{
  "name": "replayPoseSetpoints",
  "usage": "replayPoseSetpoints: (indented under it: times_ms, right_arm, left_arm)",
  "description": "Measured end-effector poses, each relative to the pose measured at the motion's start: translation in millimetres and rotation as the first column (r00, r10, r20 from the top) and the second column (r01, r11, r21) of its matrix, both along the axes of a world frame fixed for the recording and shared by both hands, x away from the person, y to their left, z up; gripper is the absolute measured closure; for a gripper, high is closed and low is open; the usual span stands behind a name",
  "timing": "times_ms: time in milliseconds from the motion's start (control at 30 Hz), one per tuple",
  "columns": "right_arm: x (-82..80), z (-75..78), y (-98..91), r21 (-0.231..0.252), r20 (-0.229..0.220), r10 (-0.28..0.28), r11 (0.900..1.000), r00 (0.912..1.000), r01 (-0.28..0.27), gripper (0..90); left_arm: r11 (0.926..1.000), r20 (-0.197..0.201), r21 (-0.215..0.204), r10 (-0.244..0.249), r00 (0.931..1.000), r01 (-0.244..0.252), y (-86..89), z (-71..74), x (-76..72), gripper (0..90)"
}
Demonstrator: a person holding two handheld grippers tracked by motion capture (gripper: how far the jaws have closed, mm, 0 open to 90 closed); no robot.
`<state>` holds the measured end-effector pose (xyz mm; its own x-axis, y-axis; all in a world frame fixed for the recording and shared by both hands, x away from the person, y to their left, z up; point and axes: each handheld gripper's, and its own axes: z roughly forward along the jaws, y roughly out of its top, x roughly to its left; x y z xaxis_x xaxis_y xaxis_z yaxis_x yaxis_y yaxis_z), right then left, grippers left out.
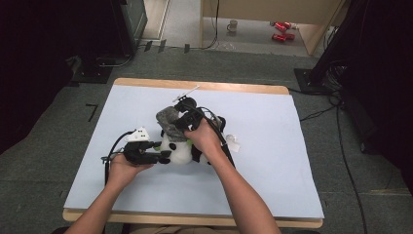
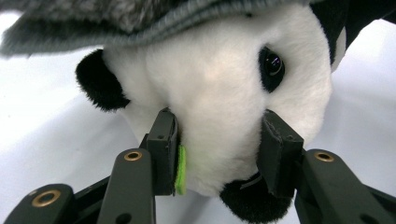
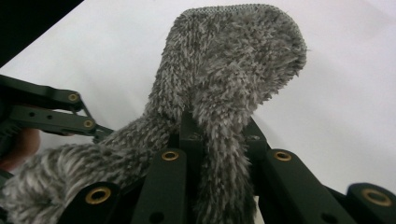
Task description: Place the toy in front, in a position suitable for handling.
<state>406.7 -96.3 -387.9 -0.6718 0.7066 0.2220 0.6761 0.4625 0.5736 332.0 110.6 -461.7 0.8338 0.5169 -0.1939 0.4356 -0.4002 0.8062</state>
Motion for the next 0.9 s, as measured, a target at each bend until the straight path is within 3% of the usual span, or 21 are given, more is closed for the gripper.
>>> replayPoseSetpoints:
  times_ms: [200, 300, 400, 500, 667, 767, 900]
  right_arm:
    - [3.8, 1.9, -15.0, -0.017, 0.006, -0.039, 0.9991, 0.9992, 0.039, 77.6]
    - [7.5, 1.3, -32.7, -0.083, 0.025, -0.077, 0.9934, 0.9967, 0.079, 78.1]
    - [9.3, -0.8, -45.2, -0.053, 0.009, -0.087, 0.9948, 0.9962, 0.087, 78.1]
    - [9.3, 3.6, -53.1, -0.06, 0.04, -0.103, 0.9927, 0.9939, 0.105, 78.1]
    - [10.9, 13.7, -54.3, -0.059, 0.071, -0.137, 0.9882, 0.988, 0.141, 79.0]
    - [11.5, 26.5, -46.5, -0.041, 0.084, -0.122, 0.9913, 0.989, 0.125, 79.1]
    - [10.3, 36.5, -30.5, 0.007, 0.07, -0.094, 0.9956, 0.9931, 0.094, 79.1]
  left_arm:
    - [0.9999, -0.011, -0.01, 0.004, 0.9999, -0.004, 0.7, -0.4, 1.0, 55.2]
    - [0.9999, -0.01, -0.016, 0.004, 0.9999, -0.004, 1.1, -1.0, 1.2, 55.1]
    - [0.9998, 0.002, -0.017, -0.001, 1.0, 0.001, 0.3, -0.9, 0.4, 55.1]
    - [0.9997, 0.002, -0.023, 0.002, 1.0, -0.002, -0.5, -1.1, 0.7, 55.1]
    - [0.9997, -0.001, -0.026, 0.003, 1.0, -0.003, 0.1, -2.0, 0.8, 55.1]
    - [0.9997, -0.001, -0.026, -0.001, 1.0, 0.001, 0.8, -2.4, 1.6, 55.0]
    - [0.9995, -0.002, -0.031, 0.003, 1.0, -0.003, 0.6, -2.6, 1.5, 54.8]
